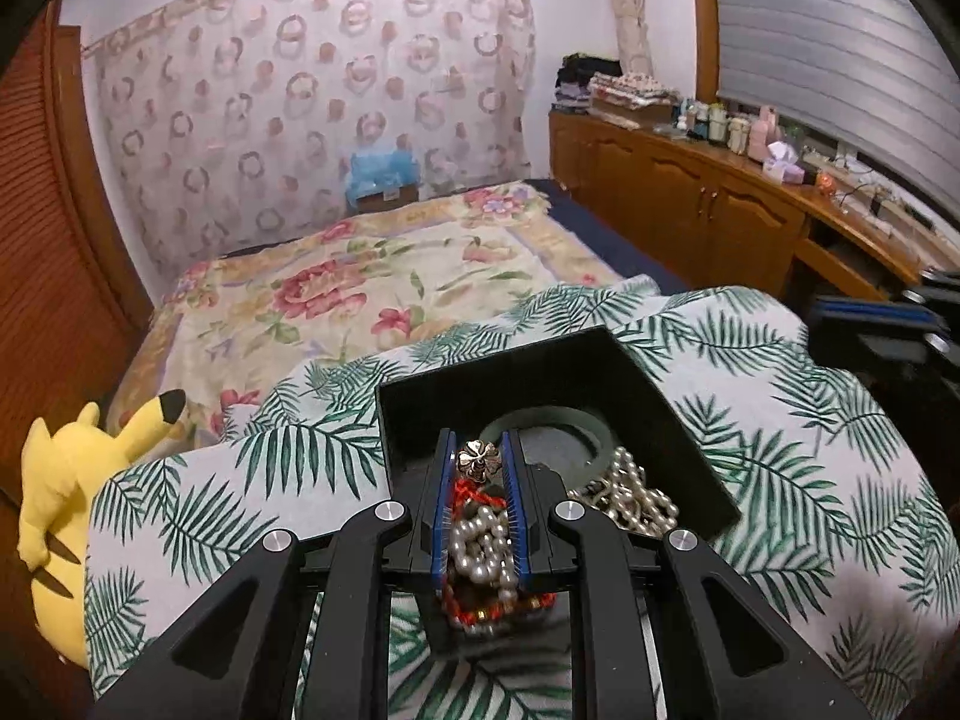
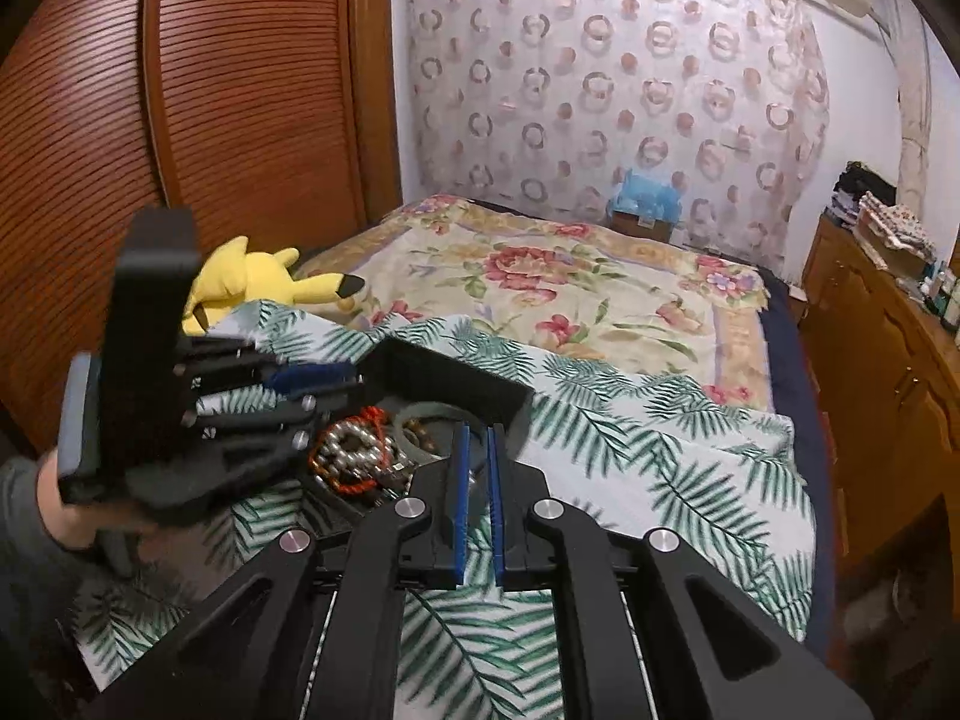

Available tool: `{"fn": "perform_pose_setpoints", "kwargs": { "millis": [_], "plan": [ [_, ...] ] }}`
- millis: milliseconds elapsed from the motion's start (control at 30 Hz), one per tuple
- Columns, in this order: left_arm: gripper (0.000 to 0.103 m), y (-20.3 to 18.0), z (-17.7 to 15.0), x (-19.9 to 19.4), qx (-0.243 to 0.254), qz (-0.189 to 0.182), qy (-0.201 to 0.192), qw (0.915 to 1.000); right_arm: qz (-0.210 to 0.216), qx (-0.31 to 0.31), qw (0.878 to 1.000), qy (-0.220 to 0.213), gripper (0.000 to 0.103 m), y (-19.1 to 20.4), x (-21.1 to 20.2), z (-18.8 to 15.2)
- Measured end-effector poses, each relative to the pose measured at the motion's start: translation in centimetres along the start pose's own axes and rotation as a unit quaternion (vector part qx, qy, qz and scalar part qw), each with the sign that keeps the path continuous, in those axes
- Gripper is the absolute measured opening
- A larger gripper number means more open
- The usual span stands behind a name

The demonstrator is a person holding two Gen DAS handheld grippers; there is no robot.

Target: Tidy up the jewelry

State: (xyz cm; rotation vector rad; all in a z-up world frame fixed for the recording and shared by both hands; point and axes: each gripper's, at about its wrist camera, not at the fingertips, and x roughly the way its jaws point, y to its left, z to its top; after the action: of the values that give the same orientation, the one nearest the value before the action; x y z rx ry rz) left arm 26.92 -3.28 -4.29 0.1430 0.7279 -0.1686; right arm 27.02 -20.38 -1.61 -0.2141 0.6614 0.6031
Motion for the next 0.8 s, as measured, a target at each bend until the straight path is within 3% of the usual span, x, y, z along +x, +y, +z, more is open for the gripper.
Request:
{"fn": "perform_pose_setpoints", "kwargs": {
  "millis": [267,367,467,533,600,700,733,767,800],
  "plan": [
    [0.015,0.0,0.1,0.8,-0.006,0.003,0.013,0.9999,-0.005,0.009,1.0,-0.005,0.007,-0.7,-0.6,-1.5],
    [0.031,0.2,-0.2,0.3,-0.01,0.001,0.01,0.9999,-0.007,0.01,1.0,-0.007,0.007,-0.6,-0.7,-2.0],
    [0.032,0.3,-0.7,-0.5,-0.011,0.001,0.002,0.9999,-0.015,0.007,1.0,-0.013,0.007,-0.2,-0.7,-2.3],
    [0.042,0.4,-0.9,-1.1,-0.014,0.001,-0.001,0.9999,-0.015,0.01,1.0,-0.017,0.007,0.0,-0.7,-2.6],
    [0.058,0.4,-1.3,-1.8,-0.017,0.002,-0.006,0.9998,-0.016,0.013,1.0,-0.023,0.007,0.2,-0.9,-2.9],
    [0.07,0.6,-2.1,-3.2,-0.024,0.002,-0.014,0.9996,-0.018,0.024,0.999,-0.031,0.008,0.5,-1.2,-3.5],
    [0.074,0.7,-2.3,-3.6,-0.027,0.004,-0.016,0.9995,-0.02,0.026,0.999,-0.032,0.01,0.7,-1.2,-3.6],
    [0.081,0.8,-2.4,-4.0,-0.029,0.004,-0.019,0.9994,-0.026,0.027,0.999,-0.035,0.025,0.8,-1.3,-3.8],
    [0.087,0.8,-2.7,-4.5,-0.032,0.003,-0.021,0.9993,-0.036,0.031,0.998,-0.043,0.046,0.9,-1.5,-4.0]
  ]
}}
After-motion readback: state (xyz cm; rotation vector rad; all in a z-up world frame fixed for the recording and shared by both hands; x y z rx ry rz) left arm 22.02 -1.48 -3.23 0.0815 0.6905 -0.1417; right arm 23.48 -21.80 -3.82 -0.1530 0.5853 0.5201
